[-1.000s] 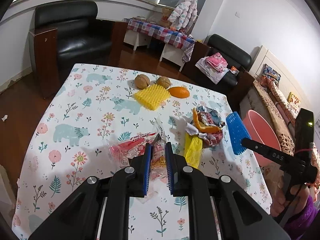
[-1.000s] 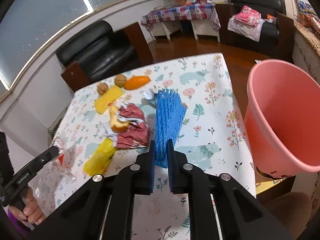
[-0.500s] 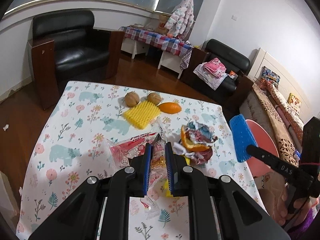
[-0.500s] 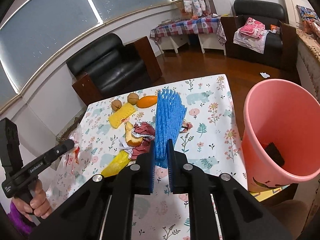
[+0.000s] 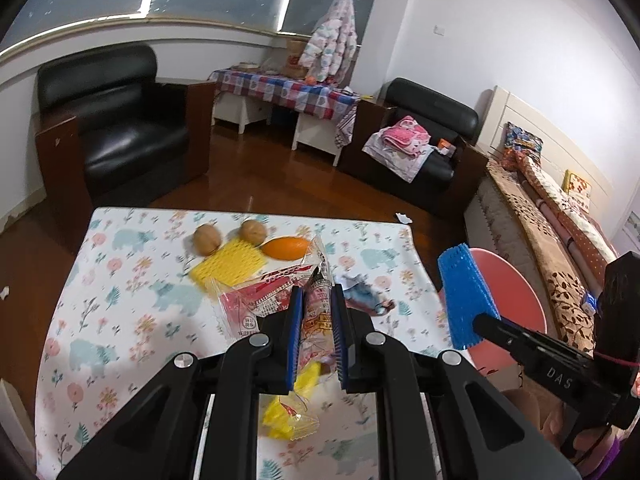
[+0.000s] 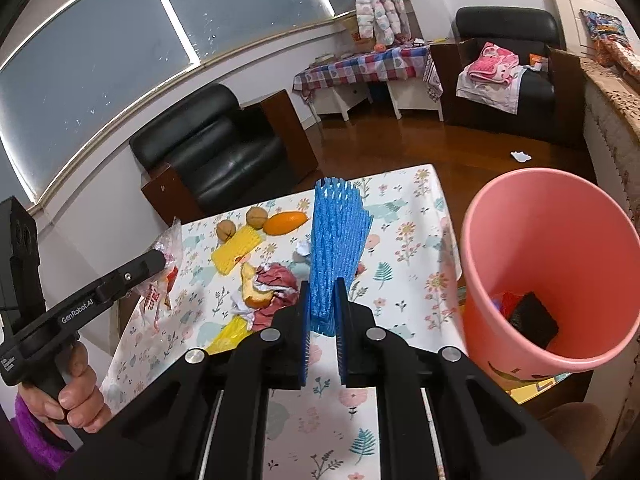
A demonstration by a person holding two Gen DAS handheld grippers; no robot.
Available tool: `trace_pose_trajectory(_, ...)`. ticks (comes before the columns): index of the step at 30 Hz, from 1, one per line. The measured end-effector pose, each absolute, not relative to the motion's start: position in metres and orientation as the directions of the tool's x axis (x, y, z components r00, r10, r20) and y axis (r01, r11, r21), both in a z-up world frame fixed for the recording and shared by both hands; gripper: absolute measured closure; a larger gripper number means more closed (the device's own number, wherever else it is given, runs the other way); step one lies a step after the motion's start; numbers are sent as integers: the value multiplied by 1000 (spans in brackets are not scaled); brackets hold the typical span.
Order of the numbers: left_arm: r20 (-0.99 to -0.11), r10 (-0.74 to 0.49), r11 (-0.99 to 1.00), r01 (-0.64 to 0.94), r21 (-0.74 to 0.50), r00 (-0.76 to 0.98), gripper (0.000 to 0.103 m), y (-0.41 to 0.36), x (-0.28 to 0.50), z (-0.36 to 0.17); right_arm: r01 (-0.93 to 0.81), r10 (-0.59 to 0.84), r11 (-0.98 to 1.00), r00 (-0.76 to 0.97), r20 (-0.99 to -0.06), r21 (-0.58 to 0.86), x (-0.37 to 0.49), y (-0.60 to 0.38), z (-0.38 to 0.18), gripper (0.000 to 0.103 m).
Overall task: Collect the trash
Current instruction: 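Lift the wrapper and blue net and carry both over the pink bucket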
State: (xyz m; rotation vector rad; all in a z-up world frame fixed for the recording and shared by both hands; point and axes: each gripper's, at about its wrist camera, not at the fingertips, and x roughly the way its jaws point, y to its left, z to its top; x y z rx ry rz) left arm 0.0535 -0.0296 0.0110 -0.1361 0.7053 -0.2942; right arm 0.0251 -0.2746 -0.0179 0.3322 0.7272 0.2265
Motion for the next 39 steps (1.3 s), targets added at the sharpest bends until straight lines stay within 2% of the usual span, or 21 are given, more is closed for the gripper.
trace_pose_trajectory(22, -594, -408, 908, 378, -183, 693, 90, -142, 70, 32, 62, 233, 894, 781, -579, 444, 13, -350, -24, 92)
trace_pose_trajectory(39, -603, -615, 777, 519, -356, 508, 89, -224, 87, 14, 252, 108, 847, 780, -616, 468, 5, -429, -53, 92)
